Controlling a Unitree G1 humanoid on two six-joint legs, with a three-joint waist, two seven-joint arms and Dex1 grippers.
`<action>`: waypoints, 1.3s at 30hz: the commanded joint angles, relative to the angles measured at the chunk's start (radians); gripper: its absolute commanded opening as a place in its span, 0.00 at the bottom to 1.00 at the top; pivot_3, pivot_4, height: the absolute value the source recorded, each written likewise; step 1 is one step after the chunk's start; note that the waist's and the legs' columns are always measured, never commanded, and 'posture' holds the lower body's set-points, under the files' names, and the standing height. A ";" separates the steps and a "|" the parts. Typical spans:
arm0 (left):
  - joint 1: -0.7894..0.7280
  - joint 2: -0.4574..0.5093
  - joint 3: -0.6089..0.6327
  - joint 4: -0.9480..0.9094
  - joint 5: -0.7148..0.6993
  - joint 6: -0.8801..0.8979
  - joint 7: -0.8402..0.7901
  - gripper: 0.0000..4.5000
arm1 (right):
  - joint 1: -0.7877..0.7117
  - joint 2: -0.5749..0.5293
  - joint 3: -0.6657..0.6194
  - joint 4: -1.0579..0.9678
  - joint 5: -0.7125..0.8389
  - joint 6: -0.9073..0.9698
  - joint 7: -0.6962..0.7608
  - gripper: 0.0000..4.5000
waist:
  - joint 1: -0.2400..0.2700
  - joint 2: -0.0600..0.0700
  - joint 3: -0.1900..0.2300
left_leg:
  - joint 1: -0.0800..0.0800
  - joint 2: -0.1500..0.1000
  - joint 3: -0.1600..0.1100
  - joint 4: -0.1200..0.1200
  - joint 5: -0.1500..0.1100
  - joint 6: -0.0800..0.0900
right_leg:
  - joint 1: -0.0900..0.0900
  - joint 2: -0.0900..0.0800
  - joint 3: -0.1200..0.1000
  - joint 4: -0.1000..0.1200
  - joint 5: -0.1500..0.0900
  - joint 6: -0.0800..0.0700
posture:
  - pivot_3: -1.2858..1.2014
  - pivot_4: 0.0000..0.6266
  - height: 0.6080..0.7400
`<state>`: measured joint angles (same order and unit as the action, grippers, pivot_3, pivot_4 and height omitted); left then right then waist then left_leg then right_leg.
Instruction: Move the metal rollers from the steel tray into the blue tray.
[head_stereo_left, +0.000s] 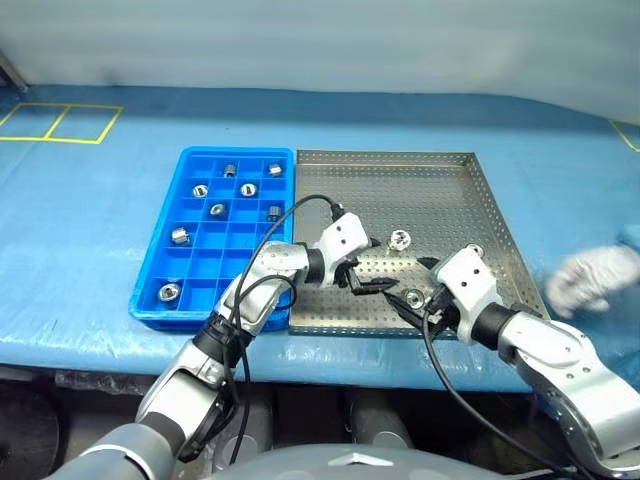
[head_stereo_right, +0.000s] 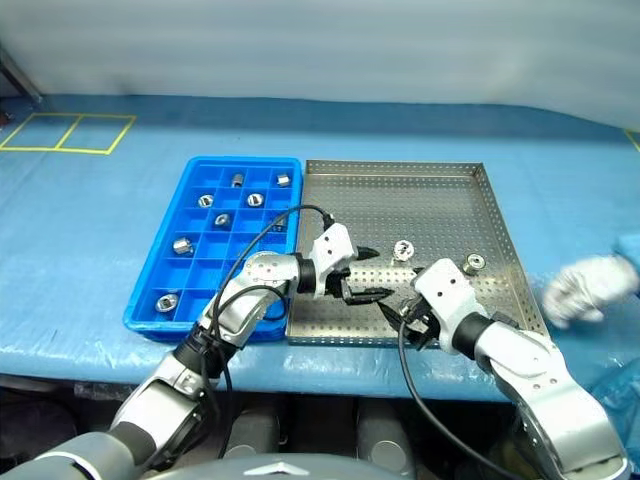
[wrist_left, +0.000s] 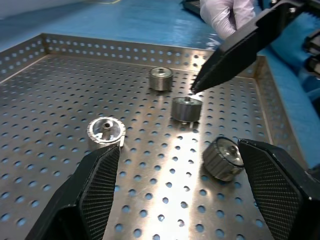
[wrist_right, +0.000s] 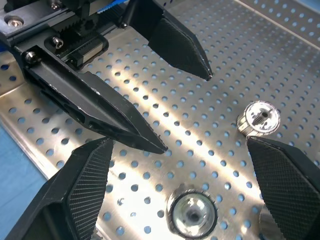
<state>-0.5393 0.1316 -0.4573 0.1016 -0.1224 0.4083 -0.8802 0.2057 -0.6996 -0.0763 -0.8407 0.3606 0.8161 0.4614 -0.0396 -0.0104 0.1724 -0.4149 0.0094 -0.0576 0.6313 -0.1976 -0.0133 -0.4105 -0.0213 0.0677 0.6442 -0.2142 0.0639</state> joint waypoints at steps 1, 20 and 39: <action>-0.038 -0.018 -0.034 0.018 0.015 -0.039 -0.027 0.91 | 0.030 -0.010 -0.066 -0.063 0.009 0.001 0.007 1.00 | -0.001 0.000 0.000 | 0.000 0.000 0.000 0.000 0.000 0.000 | 0.000 0.000 0.000 0.000 0.000 0.000 | 0.48 0.24 1.00; -0.146 -0.144 -0.108 0.300 0.114 -0.170 -0.066 0.91 | 0.216 0.054 -0.119 -0.068 -0.044 -0.105 -0.005 1.00 | -0.060 0.000 0.000 | -0.001 -0.001 0.002 0.005 0.000 0.001 | 0.001 0.000 0.002 0.000 0.001 0.002 | 0.42 0.24 1.00; -0.152 -0.154 -0.111 0.382 0.230 -0.166 -0.015 0.77 | 0.203 0.073 -0.080 -0.084 -0.067 -0.091 -0.020 1.00 | -0.097 0.001 0.000 | -0.001 0.000 0.002 0.005 -0.001 0.002 | 0.001 0.000 0.002 0.001 0.001 0.002 | 0.43 0.24 1.00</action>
<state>-0.6871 -0.0165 -0.5686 0.4886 0.1050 0.2495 -0.8939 0.4141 -0.6280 -0.1591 -0.8814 0.2975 0.7285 0.4498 -0.1368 -0.0095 0.1719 -0.4154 0.0089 -0.0554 0.6367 -0.1984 -0.0116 -0.4100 -0.0218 0.0702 0.6446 -0.2133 0.0656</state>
